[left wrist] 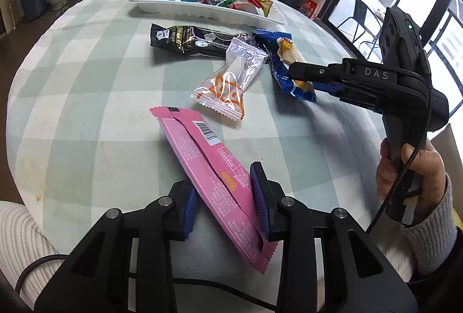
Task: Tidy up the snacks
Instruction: 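Close the left tool on the pink packet while the right tool grasps the blue cake packet, then lift the pink packet toward the tray with the left tool while the right tool carries the blue packet there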
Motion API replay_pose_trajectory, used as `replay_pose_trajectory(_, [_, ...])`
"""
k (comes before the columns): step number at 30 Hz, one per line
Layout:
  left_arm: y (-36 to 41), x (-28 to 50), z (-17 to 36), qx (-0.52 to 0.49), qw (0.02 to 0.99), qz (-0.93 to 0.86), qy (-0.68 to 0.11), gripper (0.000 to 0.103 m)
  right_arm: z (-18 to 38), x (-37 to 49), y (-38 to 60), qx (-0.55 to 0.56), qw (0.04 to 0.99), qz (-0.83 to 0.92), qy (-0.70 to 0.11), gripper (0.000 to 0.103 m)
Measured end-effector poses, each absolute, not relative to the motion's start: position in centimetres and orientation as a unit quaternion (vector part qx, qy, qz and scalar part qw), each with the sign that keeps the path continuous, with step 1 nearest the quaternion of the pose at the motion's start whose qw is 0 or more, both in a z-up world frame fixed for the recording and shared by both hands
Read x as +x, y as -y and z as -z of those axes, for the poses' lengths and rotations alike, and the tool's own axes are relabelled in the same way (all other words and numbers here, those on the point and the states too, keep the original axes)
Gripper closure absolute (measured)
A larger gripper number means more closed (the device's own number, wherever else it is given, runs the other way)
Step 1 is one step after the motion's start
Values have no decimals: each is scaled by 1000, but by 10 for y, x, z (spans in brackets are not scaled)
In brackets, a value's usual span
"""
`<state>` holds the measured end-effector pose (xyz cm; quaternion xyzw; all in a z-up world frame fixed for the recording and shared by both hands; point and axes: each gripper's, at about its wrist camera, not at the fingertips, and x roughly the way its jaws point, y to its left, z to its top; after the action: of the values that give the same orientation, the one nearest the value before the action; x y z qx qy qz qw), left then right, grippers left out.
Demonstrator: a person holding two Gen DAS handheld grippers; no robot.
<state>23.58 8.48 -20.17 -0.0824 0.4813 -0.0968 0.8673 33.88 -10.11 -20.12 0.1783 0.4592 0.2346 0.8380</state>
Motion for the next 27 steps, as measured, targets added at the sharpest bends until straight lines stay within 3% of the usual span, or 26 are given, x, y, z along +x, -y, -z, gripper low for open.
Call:
replay_pose_trajectory(14, [-98,233,186,-100,877,113,-457,87,189,326,117,231,829,-258,-438,74])
replay_pose_trajectory(27, [-121,235,159,-110,895,109,-419,90,174,316,126,266,827,-283,-406,74])
